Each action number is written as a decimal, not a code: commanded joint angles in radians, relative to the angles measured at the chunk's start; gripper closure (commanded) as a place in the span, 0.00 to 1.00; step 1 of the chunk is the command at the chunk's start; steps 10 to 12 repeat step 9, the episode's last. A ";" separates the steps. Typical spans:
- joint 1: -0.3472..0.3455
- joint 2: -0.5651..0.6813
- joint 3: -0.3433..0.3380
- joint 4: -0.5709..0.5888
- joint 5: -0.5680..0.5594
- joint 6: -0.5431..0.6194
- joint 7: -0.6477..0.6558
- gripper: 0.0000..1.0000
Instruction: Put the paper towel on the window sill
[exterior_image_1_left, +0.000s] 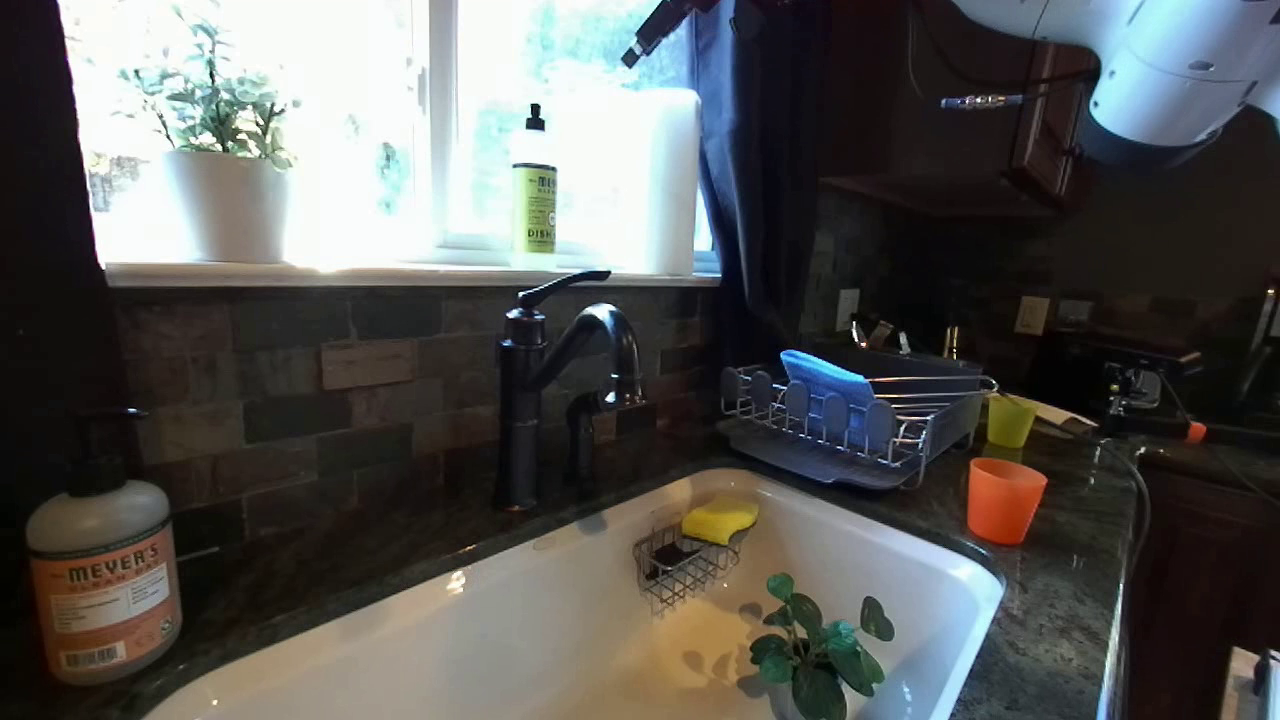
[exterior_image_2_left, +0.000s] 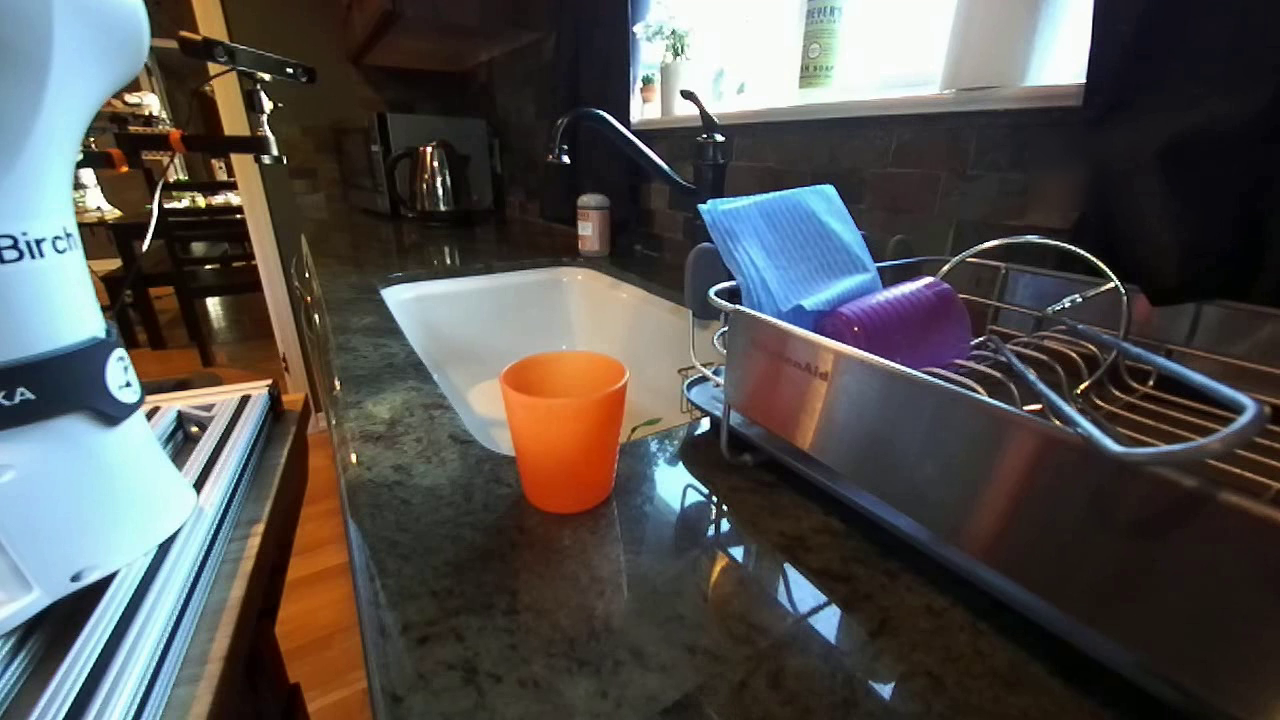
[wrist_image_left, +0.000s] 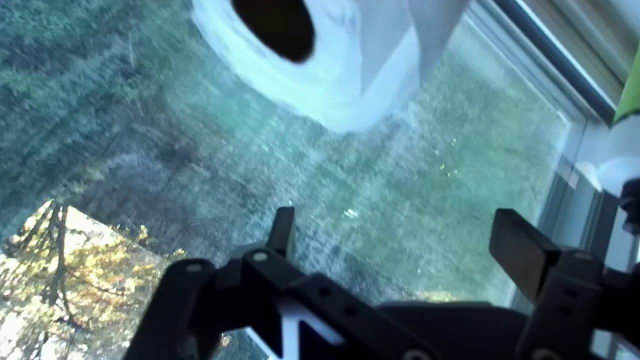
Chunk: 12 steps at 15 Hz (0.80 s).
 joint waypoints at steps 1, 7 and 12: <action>0.000 -0.030 0.082 -0.005 0.060 0.068 0.055 0.00; -0.085 -0.066 0.210 -0.126 0.260 0.046 0.092 0.00; -0.047 -0.031 0.151 -0.082 0.267 0.054 0.074 0.00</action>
